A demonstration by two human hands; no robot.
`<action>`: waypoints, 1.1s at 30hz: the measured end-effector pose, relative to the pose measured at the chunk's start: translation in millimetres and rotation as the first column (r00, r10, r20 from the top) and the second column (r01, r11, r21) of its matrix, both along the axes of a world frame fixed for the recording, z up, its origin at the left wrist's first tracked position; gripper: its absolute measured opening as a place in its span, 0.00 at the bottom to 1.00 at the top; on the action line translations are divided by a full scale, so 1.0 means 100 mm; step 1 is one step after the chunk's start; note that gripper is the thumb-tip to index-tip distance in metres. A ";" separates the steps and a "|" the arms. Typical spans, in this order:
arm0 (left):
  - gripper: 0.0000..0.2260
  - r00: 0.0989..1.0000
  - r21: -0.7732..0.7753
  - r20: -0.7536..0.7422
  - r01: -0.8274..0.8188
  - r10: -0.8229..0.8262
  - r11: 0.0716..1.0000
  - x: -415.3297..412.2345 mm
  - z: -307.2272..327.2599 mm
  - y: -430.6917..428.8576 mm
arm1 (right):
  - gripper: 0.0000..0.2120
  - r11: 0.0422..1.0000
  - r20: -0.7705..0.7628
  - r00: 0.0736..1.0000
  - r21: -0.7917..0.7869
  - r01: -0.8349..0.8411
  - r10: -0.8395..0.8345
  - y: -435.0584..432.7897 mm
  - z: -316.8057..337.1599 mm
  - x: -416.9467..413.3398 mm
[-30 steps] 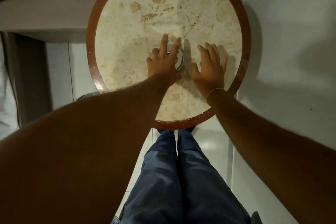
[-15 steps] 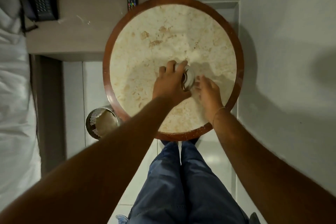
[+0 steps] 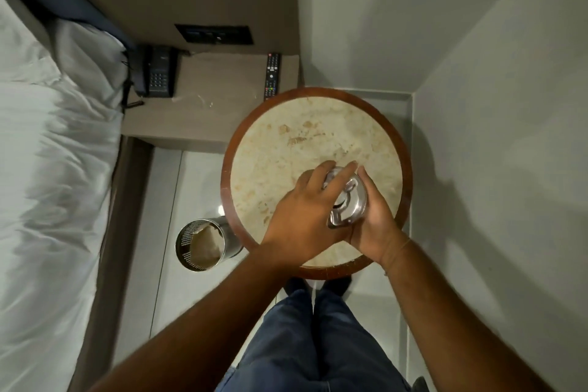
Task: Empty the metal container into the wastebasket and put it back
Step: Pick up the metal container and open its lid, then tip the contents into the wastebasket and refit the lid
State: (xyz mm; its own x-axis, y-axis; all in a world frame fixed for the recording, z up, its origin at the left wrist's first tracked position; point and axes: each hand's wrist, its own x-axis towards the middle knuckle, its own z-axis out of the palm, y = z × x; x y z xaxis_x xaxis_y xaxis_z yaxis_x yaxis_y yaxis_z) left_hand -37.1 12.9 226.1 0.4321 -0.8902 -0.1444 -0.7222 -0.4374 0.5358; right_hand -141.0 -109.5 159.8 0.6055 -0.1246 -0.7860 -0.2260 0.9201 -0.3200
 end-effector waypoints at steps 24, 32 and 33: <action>0.45 0.525 -0.034 -0.362 -0.834 0.771 0.551 -0.24 -0.68 2.05 | 0.37 0.909 -0.106 0.903 0.015 -0.417 0.416 0.94 -0.40 0.62; 0.45 0.241 0.018 -0.416 -0.962 0.877 0.273 -0.48 -1.43 2.79 | 0.31 0.816 -0.101 0.819 -0.084 -0.573 0.565 1.83 -0.97 1.18; 0.45 0.196 0.039 -0.422 -0.971 0.885 0.234 -0.48 -1.55 2.91 | 0.32 0.794 -0.108 0.802 -0.110 -0.597 0.588 2.00 -1.12 1.30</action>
State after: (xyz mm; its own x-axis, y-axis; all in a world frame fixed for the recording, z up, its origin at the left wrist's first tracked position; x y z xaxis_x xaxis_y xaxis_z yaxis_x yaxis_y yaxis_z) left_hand -84.6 303.8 70.8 0.9302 0.1158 -0.3482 0.3547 -0.5264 0.7727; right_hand -11.0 90.0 47.5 0.5436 0.1371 -0.8281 -0.7375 0.5490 -0.3932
